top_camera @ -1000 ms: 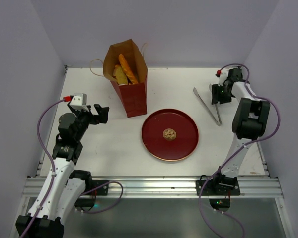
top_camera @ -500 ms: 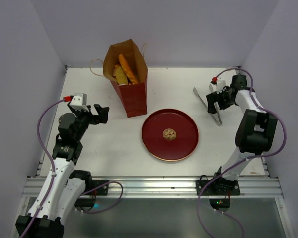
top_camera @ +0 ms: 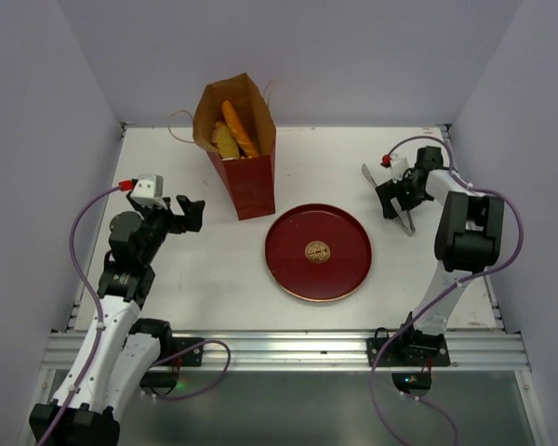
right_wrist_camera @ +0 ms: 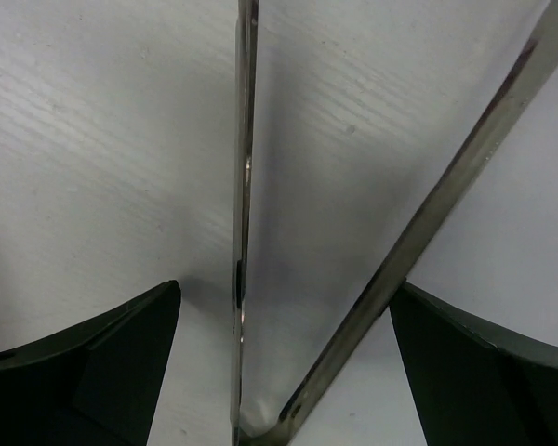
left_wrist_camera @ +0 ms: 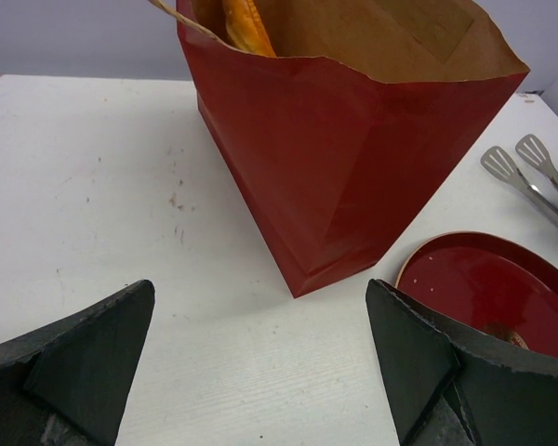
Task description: Take the fake bread out of the paper bag
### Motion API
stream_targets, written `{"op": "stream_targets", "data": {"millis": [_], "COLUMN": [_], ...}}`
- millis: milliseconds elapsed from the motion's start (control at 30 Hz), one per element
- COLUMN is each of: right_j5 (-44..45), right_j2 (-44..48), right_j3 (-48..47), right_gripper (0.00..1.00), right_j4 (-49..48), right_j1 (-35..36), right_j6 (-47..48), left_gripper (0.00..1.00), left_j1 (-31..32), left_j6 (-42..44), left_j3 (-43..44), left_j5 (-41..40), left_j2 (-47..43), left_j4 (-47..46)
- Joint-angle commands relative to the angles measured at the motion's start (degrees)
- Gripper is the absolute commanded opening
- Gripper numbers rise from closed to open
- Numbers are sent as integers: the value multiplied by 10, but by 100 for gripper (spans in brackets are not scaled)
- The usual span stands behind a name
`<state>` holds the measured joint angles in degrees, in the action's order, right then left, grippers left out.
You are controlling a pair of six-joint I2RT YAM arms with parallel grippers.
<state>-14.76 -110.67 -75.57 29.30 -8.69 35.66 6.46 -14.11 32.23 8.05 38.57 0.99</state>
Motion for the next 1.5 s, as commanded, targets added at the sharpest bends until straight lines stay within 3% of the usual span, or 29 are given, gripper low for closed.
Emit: {"op": "stream_targets", "data": {"millis": [0,400,967,1167,1467], "right_j5": [8,3,7,12,22], "right_j2": [-23,-64,-46,-46,-43], "right_j3": [-38,-90,-62,-62,-56], "right_gripper": [98,91,84,75,51], "right_j4": [-17,20,54,53,46], "right_j1": [0,1,0,1,1], "right_j6": [-5,-11,3,-6,-22], "left_gripper": [100,100,100,100,100], "left_j1": [4,4,3,4,4], "left_j6": [10,11,11,11,11], "left_j3": [5,5,5,5,5], "left_j5": [4,6,7,8,8], "left_j2": [-1,1,-3,-3,-5], "left_j4": [-13,-14,-14,-14,-14]}}
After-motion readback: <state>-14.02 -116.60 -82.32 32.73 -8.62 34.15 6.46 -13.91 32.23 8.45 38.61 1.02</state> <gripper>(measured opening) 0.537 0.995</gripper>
